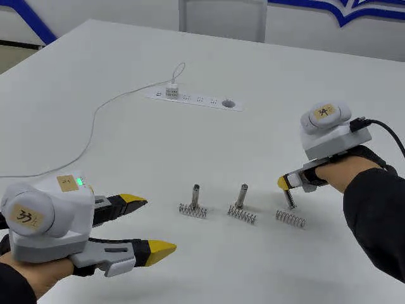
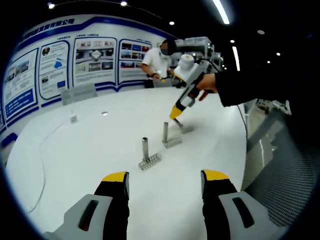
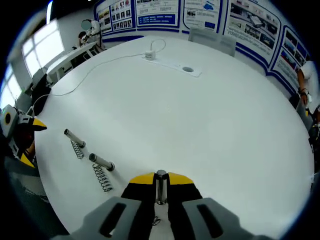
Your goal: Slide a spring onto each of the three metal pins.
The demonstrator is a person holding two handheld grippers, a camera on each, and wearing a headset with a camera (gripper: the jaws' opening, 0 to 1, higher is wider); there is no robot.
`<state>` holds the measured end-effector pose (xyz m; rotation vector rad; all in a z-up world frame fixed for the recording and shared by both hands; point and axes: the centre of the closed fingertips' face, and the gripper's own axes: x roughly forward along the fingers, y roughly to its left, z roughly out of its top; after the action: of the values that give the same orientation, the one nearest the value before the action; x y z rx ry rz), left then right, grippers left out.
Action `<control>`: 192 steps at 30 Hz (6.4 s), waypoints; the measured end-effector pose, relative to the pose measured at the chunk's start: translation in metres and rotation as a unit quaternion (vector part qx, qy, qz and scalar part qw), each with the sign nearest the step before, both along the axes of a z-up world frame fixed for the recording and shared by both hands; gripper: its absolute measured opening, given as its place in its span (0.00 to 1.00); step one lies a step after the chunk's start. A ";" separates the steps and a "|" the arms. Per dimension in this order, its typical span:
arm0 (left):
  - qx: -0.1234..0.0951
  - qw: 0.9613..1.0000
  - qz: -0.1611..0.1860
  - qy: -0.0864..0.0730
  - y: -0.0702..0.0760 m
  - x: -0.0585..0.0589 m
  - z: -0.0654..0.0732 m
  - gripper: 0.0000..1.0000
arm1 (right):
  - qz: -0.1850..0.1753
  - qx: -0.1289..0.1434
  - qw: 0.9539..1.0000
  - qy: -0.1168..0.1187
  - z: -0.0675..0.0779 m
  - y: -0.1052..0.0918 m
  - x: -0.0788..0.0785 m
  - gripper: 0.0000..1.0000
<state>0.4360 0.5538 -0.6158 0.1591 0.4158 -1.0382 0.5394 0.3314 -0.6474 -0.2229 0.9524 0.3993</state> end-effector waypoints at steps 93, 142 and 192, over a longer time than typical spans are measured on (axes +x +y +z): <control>-0.006 1.000 0.009 -0.004 0.010 -0.007 0.007 0.56 | 0.323 -0.174 0.924 0.109 -0.046 0.028 -0.071 0.12; -0.005 1.000 0.006 -0.008 0.007 -0.009 0.011 0.55 | 0.327 -0.133 0.935 0.030 -0.005 0.029 -0.076 0.12; -0.007 1.000 0.007 -0.010 0.009 -0.006 0.013 0.58 | 0.158 0.006 0.985 -0.070 0.066 0.001 -0.038 0.12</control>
<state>0.4295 0.5623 -0.6024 0.1540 0.3908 -1.0254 0.5009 0.3324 -0.5815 -0.3881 0.7758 0.6711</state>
